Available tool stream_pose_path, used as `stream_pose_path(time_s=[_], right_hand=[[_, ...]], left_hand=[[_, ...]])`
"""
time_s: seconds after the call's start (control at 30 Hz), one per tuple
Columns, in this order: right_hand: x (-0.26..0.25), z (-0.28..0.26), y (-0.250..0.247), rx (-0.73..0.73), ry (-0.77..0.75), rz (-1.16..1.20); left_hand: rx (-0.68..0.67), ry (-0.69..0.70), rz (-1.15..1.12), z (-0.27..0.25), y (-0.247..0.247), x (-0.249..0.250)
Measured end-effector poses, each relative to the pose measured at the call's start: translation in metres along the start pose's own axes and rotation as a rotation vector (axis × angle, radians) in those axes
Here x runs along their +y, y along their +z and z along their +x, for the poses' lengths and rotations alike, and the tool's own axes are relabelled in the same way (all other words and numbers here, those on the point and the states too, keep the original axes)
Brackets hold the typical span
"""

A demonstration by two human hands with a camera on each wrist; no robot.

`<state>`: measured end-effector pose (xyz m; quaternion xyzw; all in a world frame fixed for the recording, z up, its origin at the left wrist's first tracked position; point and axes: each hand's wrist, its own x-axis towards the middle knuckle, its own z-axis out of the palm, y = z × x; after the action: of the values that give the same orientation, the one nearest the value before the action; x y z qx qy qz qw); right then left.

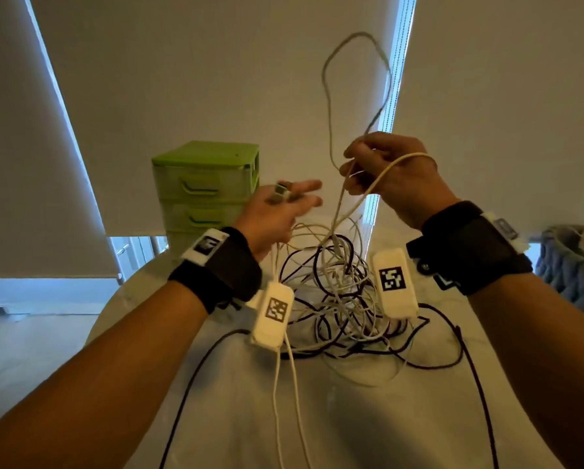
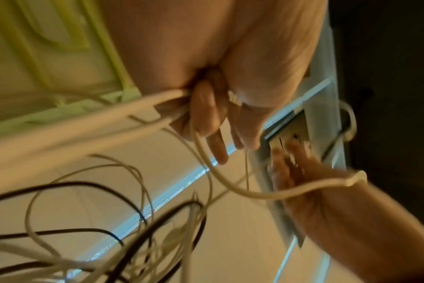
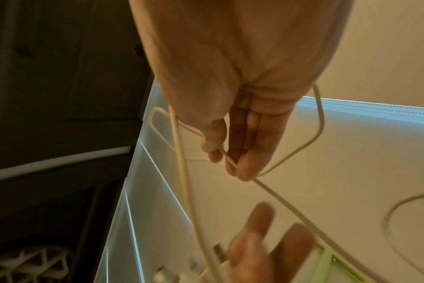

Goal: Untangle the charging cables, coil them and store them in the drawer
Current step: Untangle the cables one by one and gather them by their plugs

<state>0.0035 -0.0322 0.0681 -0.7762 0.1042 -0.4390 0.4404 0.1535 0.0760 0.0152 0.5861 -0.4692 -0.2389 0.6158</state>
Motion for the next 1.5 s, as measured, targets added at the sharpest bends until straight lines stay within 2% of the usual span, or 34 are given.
stream_pose_path(time_s=[0.07, 0.13, 0.2, 0.27, 0.3, 0.37, 0.4, 0.43, 0.53, 0.67, 0.77, 0.83, 0.93, 1.0, 1.07, 1.13, 1.17, 1.23, 1.33, 1.37, 1.4, 1.43, 1.5], right_hand=[[-0.005, 0.003, 0.003, -0.012, -0.045, -0.008], [-0.009, 0.004, 0.006, 0.044, -0.073, 0.073], [-0.006, 0.004, 0.004, 0.094, -0.066, 0.16], [0.003, 0.001, -0.002, 0.076, 0.008, 0.097], [0.009, -0.002, -0.004, 0.019, 0.066, -0.029], [0.024, -0.012, -0.004, -0.231, 0.179, -0.331], [0.031, -0.018, 0.0, -0.356, 0.215, -0.386], [0.035, -0.025, 0.005, -0.418, 0.235, -0.362], [0.042, -0.031, 0.018, -0.358, 0.269, -0.255], [0.045, -0.034, -0.012, -0.374, 0.19, -0.563], [0.053, -0.046, -0.054, -0.357, 0.295, -0.761], [0.053, -0.059, -0.066, -0.439, 0.348, -0.895], [0.043, -0.083, -0.065, -0.694, 0.242, -1.102], [0.029, -0.092, -0.069, -0.811, 0.333, -0.986], [0.007, -0.09, -0.078, -0.913, 0.459, -0.655], [-0.015, -0.085, -0.09, -0.973, 0.499, -0.334], [-0.023, -0.082, -0.096, -0.938, 0.501, -0.198], [-0.034, -0.074, -0.103, -0.69, 0.459, -0.019], [-0.036, -0.06, -0.103, -0.155, 0.297, -0.133], [-0.036, -0.056, -0.098, -0.036, 0.238, -0.204], [-0.035, -0.054, -0.089, 0.02, 0.191, -0.261], [-0.035, -0.054, -0.078, 0.015, 0.167, -0.296], [-0.035, -0.06, -0.048, -0.122, 0.163, -0.311]], left_hand=[[-0.06, 0.049, 0.205, 0.004, 0.019, -0.006], [-0.097, 0.077, 0.337, 0.007, 0.035, -0.009], [0.008, 0.09, 0.364, 0.011, 0.039, -0.011], [0.117, 0.076, 0.257, 0.014, 0.032, -0.008], [0.13, 0.04, 0.183, 0.014, 0.027, -0.004], [0.132, -0.04, 0.066, 0.015, 0.019, 0.001], [0.124, -0.057, 0.039, 0.016, 0.017, 0.003], [0.109, -0.065, 0.036, 0.015, 0.016, 0.005], [0.042, -0.097, 0.082, 0.009, 0.011, 0.013], [-0.064, -0.168, 0.137, 0.0, -0.022, 0.02], [-0.088, -0.206, 0.159, -0.001, -0.039, 0.019], [-0.01, -0.218, 0.133, 0.002, -0.039, 0.015], [0.089, -0.216, 0.052, 0.007, -0.034, 0.012], [0.094, -0.217, -0.013, 0.007, -0.031, 0.011], [0.093, -0.21, -0.051, 0.007, -0.029, 0.011], [0.108, -0.213, -0.071, 0.005, -0.029, 0.012], [0.111, -0.215, -0.079, 0.005, -0.029, 0.013], [0.095, -0.217, -0.065, 0.002, -0.028, 0.015], [0.0, -0.208, -0.054, -0.006, -0.019, 0.022], [-0.029, -0.21, -0.061, -0.009, -0.016, 0.025], [-0.056, -0.215, -0.074, -0.012, -0.011, 0.027], [-0.091, -0.22, -0.097, -0.014, -0.005, 0.029], [-0.181, -0.221, -0.143, -0.019, 0.007, 0.03]])
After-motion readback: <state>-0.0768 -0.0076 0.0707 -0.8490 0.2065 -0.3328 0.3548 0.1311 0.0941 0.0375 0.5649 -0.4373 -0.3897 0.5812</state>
